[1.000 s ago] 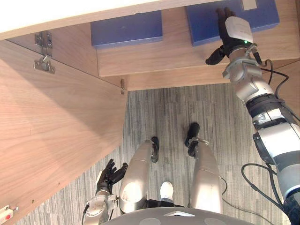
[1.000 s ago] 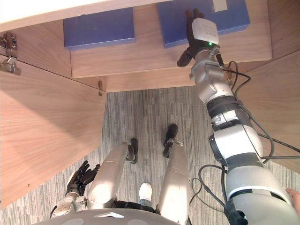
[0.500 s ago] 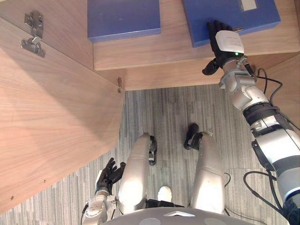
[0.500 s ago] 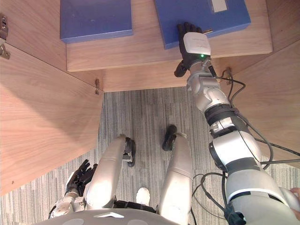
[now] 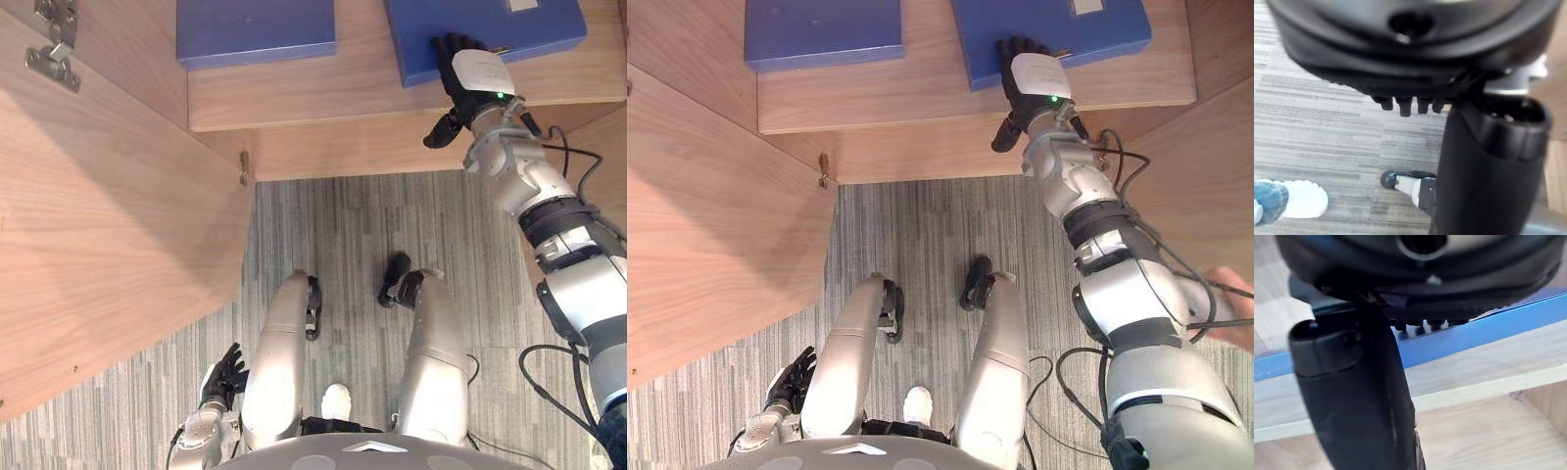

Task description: Walk over to the cabinet, pick up the folder, carry it to the office cabinet, place the folder inside the office cabinet, then close the office cabinet door

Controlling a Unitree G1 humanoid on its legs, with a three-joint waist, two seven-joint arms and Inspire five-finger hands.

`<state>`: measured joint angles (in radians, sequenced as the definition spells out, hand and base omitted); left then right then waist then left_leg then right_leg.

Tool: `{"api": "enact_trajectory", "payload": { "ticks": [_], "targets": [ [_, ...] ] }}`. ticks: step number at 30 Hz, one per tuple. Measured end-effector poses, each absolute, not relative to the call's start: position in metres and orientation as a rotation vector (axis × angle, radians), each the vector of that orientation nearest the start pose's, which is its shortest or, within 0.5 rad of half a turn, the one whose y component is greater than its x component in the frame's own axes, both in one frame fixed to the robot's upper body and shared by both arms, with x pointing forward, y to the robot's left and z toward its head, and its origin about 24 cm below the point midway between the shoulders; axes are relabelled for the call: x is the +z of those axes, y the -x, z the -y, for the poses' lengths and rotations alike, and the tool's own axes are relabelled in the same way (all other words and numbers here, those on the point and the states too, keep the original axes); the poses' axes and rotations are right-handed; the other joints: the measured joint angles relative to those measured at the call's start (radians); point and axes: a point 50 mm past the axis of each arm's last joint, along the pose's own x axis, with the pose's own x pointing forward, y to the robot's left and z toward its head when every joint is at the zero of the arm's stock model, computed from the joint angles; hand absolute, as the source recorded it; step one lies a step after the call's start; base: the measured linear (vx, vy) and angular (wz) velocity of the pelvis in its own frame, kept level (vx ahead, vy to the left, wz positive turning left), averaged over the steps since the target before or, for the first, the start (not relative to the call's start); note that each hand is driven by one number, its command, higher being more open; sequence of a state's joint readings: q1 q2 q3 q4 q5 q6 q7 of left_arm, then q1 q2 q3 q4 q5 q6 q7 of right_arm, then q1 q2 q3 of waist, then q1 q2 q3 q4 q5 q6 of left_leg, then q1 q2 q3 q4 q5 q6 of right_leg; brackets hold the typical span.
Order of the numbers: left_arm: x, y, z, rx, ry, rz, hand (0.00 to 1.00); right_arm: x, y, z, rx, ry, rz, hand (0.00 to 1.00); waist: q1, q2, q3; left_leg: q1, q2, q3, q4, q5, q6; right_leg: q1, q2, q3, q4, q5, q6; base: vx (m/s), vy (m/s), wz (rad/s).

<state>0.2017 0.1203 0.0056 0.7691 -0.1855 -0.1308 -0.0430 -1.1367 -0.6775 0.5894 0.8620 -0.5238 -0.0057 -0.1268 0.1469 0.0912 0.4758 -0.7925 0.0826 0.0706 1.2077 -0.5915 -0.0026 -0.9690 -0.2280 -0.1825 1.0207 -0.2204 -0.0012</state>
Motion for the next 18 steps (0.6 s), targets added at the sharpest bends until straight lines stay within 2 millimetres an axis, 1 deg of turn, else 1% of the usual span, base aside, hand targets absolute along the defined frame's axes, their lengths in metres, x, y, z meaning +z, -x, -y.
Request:
{"api": "enact_trajectory", "payload": {
  "ticks": [1,2,4,5,7,9,13,18],
  "targets": [
    [-0.133,-0.116,-0.199,0.140,0.081,-0.813,1.00,0.238,-0.409,0.212,-0.122,1.501,0.251,1.00,0.004,0.000,0.000,-0.003,-0.001,-0.003,0.001,0.001,-0.001,-0.002,-0.003,-0.005,0.003,-0.001,-0.002,-0.02,-0.020,0.11],
    [-0.132,-0.117,-0.199,0.133,0.084,-0.806,1.00,0.243,-0.409,0.212,-0.117,1.502,0.249,1.00,0.016,0.000,0.000,-0.006,-0.004,-0.007,0.002,0.002,-0.004,-0.004,-0.010,-0.010,0.010,-0.004,-0.005,-0.01,-0.022,0.11],
    [-0.131,-0.118,-0.199,0.133,0.085,-0.800,1.00,0.249,-0.410,0.206,-0.105,1.504,0.263,1.00,0.019,0.000,0.000,-0.011,-0.006,-0.014,0.001,0.005,-0.008,-0.007,-0.015,-0.017,0.014,-0.008,-0.009,0.01,-0.033,0.15],
    [-0.130,-0.119,-0.200,0.137,0.085,-0.792,1.00,0.259,-0.412,0.199,-0.087,1.526,0.281,1.00,0.024,0.000,0.000,-0.022,-0.009,-0.028,0.000,0.010,-0.015,-0.010,-0.021,-0.030,0.018,-0.016,-0.015,0.03,-0.049,0.28],
    [-0.129,-0.120,-0.200,0.137,0.088,-0.786,1.00,0.263,-0.412,0.197,-0.082,1.529,0.284,1.00,0.031,0.000,0.000,-0.022,-0.021,-0.039,-0.010,0.017,-0.023,-0.010,-0.035,-0.037,0.029,-0.027,-0.022,0.04,-0.055,0.27],
    [-0.129,-0.121,-0.199,0.137,0.092,-0.780,1.00,0.271,-0.412,0.194,-0.079,1.530,0.298,1.00,0.043,0.000,0.000,-0.023,-0.023,-0.044,-0.022,0.023,-0.033,-0.013,-0.040,-0.044,0.030,-0.033,-0.031,0.04,-0.051,0.12],
    [-0.129,-0.121,-0.199,0.138,0.091,-0.779,1.00,0.277,-0.413,0.183,-0.051,1.541,0.314,1.00,0.042,0.000,0.000,-0.023,-0.025,-0.057,-0.036,0.029,-0.043,-0.010,-0.046,-0.059,0.031,-0.041,-0.039,0.04,-0.036,0.09],
    [-0.129,-0.121,-0.199,0.143,0.078,-0.780,1.00,0.276,-0.414,0.182,-0.043,1.541,0.311,1.00,0.040,0.000,0.000,-0.018,-0.025,-0.060,-0.041,0.031,-0.048,-0.005,-0.046,-0.063,0.032,-0.044,-0.044,0.01,-0.005,0.01]
  ]
}}
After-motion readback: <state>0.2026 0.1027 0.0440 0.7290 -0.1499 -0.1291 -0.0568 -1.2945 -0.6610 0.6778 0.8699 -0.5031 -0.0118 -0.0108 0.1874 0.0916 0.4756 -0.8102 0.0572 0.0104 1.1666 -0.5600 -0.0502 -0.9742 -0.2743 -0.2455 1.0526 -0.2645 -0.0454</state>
